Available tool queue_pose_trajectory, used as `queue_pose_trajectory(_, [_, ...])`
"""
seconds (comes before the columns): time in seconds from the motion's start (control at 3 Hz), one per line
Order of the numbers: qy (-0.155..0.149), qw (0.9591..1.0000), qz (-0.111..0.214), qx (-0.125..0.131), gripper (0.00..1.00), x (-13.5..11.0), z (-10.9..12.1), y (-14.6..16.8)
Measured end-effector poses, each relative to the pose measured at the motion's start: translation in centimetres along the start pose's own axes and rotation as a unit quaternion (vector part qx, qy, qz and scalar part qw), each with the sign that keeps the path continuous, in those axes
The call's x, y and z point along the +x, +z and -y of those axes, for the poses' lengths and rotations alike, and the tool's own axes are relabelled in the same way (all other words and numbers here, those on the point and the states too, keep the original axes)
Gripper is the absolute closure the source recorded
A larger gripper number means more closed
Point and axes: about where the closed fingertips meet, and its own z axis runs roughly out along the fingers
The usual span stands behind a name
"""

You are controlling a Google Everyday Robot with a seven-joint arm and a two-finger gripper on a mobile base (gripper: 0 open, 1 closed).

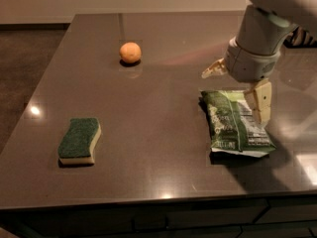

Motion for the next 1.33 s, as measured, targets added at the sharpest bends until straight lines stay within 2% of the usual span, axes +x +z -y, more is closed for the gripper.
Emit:
queue_pose_trajectory(0.67, [-0.056,0.9975,-0.019,-0.040,0.00,0.1,0.1,2.7])
queue_pose_trajectory(1.0, [-0.066,0.9965,-0.022,-0.045,0.15,-0.1,0.0,3.3])
queue_pose_trajectory(1.33, [-0.070,0.9960,-0.026,-0.049,0.38,-0.4,-0.3,3.8])
